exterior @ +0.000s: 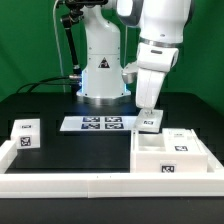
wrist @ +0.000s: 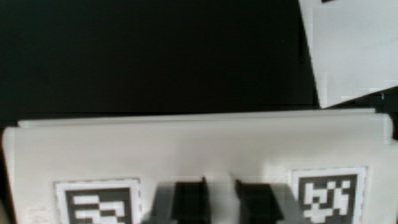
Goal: Assemble cabinet
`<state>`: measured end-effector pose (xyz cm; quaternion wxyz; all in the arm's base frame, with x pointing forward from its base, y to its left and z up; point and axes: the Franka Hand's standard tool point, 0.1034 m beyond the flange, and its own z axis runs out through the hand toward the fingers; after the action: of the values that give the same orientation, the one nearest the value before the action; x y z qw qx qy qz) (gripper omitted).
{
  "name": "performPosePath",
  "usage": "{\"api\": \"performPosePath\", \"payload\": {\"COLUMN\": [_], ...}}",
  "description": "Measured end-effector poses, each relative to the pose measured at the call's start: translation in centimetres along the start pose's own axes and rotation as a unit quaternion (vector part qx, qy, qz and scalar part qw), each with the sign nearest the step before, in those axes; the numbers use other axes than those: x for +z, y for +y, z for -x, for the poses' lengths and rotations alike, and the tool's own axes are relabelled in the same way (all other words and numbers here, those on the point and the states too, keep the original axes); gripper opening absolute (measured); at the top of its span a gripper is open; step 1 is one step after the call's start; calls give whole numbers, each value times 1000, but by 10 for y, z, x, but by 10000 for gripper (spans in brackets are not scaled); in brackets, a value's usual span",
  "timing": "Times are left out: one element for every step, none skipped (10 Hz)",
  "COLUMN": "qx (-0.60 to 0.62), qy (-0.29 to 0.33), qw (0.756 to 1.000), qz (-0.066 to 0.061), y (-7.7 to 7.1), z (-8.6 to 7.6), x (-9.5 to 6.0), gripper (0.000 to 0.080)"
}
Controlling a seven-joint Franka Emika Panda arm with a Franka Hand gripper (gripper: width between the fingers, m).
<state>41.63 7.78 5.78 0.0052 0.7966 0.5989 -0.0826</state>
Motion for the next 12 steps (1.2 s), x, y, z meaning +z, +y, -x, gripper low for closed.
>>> {"api": "performPosePath", "payload": {"qx": [-2, -6, -14, -26, -37, -35, -35, -35, -36, -41, -42, -41], "qy": [2, 3, 4, 5, 6, 6, 6, 6, 6, 6, 8, 9], "qw": [1000, 1000, 1000, 1000, 999, 999, 999, 999, 999, 999, 999, 999], "qz": [3, 4, 6, 8, 11, 10, 9, 9, 9, 11, 15, 17], "y": [4, 8, 15, 21, 25, 24, 24, 24, 24, 27, 31, 33], "z": [0, 0, 0, 0, 0, 0, 0, 0, 0, 0, -1, -2], "x": [-2, -3, -5, -7, -9, -8, -8, -8, -8, -10, -12, -14], "gripper": [68, 68, 68, 68, 68, 68, 68, 68, 68, 68, 68, 68]}}
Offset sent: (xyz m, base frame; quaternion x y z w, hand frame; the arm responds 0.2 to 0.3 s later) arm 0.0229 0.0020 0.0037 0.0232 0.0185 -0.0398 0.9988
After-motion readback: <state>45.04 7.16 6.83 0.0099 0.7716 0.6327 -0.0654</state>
